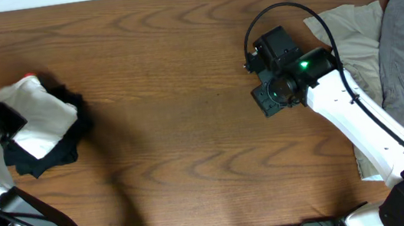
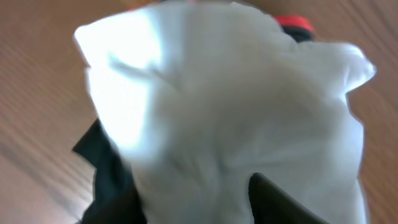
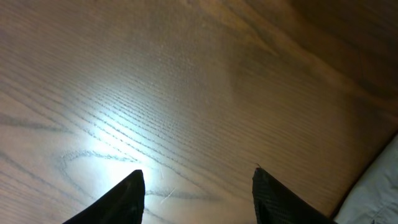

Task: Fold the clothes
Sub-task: 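Carry the bundle left and place it on the dark garment pile, then open the left gripper and release the bundle on the pile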

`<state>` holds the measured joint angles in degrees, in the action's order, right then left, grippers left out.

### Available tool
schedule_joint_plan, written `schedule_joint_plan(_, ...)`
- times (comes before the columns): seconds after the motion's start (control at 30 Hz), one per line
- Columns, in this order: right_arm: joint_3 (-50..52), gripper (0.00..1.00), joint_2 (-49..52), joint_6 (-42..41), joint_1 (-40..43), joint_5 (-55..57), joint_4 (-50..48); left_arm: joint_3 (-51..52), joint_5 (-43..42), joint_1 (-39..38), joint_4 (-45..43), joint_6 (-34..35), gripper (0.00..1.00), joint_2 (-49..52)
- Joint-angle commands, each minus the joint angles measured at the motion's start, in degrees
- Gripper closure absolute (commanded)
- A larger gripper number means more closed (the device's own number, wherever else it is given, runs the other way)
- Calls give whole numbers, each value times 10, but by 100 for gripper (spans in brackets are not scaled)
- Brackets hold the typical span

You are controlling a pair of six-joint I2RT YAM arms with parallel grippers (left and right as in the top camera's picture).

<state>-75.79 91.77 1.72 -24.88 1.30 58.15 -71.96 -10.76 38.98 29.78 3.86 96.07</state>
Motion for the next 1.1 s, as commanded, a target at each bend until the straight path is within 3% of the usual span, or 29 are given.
schedule_joint_plan(0.0,-7,46,-3,-3,-6,4,7,-3,29,30,1,90,36,-3)
schedule_joint_plan(0.1,-7,46,-3,-3,-6,4,13,-3,16,48,3,109,34,-14)
schedule_joint_plan(0.23,-7,46,-3,-3,-6,4,13,-3,-71,53,-5,108,36,-45)
schedule_joint_plan(0.3,-7,46,-3,-3,-6,4,13,-3,-134,52,-19,108,45,-65)
schedule_joint_plan(0.4,-7,46,-3,-4,-6,4,12,-3,-205,47,-47,86,69,-82)
schedule_joint_plan(0.47,-7,46,-3,-3,-6,4,11,-3,-217,42,-68,65,91,-82)
schedule_joint_plan(0.5,-7,46,-3,-4,-6,4,10,-3,-209,40,-77,63,94,-79)
schedule_joint_plan(0.9,-7,45,-3,-4,-6,3,17,-3,-151,40,-218,37,94,68)
schedule_joint_plan(1.07,-7,45,-3,-4,-6,4,17,-3,-147,40,-187,37,94,127)
